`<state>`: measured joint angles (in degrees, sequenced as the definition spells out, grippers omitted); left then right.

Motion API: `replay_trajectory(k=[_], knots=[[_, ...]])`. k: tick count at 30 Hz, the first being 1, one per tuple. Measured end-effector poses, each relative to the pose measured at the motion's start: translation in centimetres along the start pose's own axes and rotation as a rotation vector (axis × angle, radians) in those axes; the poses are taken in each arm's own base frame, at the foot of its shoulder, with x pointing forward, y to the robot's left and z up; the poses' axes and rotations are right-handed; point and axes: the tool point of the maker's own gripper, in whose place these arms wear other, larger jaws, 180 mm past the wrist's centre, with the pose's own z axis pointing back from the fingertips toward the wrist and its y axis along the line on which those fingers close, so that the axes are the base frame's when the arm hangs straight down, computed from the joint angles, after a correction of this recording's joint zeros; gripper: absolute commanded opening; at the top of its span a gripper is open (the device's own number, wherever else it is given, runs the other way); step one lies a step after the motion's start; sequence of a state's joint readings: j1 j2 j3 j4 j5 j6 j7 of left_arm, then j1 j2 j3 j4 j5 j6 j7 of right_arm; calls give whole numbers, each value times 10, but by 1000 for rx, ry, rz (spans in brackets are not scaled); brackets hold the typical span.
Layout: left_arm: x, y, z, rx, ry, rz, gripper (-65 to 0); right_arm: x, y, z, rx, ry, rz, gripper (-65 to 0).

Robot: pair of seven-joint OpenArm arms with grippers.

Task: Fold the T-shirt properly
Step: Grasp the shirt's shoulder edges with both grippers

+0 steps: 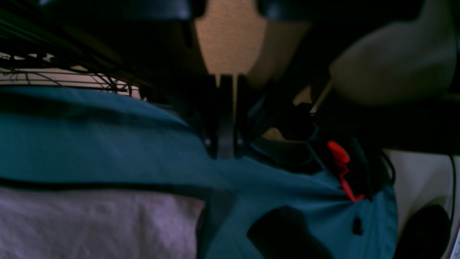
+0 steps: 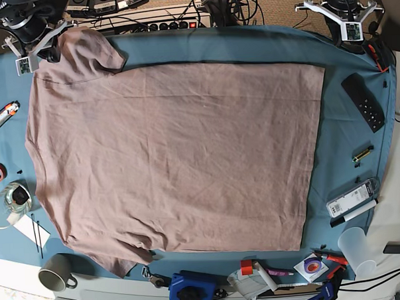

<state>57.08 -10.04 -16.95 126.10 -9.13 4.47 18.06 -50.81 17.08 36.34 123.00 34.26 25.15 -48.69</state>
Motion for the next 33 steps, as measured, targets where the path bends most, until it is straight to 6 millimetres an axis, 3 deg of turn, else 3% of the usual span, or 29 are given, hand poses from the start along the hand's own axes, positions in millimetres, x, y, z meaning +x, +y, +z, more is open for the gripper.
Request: replay_trajectory(k=[2, 4, 8, 11, 15, 20, 24, 27, 33], knots=[[0, 0, 0, -2, 1, -1, -638, -5, -3, 0, -24, 19, 16, -427], [0, -1, 0, -3, 1, 1, -571, -8, -2, 0, -30, 25, 7, -360], [-1, -1, 0, -3, 3, 2, -472, -12, -3, 0, -51, 28, -31, -358], [-1, -1, 0, -4, 3, 3, -460, -20, 0, 0, -57, 52, -64, -358], [0, -1, 0, -3, 3, 1, -460, -4, 1, 3, -16, -27, -105, -358], [0, -1, 0, -3, 3, 1, -460, 18, -28, 19, -32, -153, -172, -358], [0, -1, 0, -3, 0, 2, -460, -11, -47, 7, 4, -123, -303, -358], [2, -1, -2, -3, -5, 3, -460, -36, -47, -6, 87, -87, -389, -358], [2, -1, -2, -3, -4, 3, -460, -56, -54, -33, 145, -83, -563, -358]])
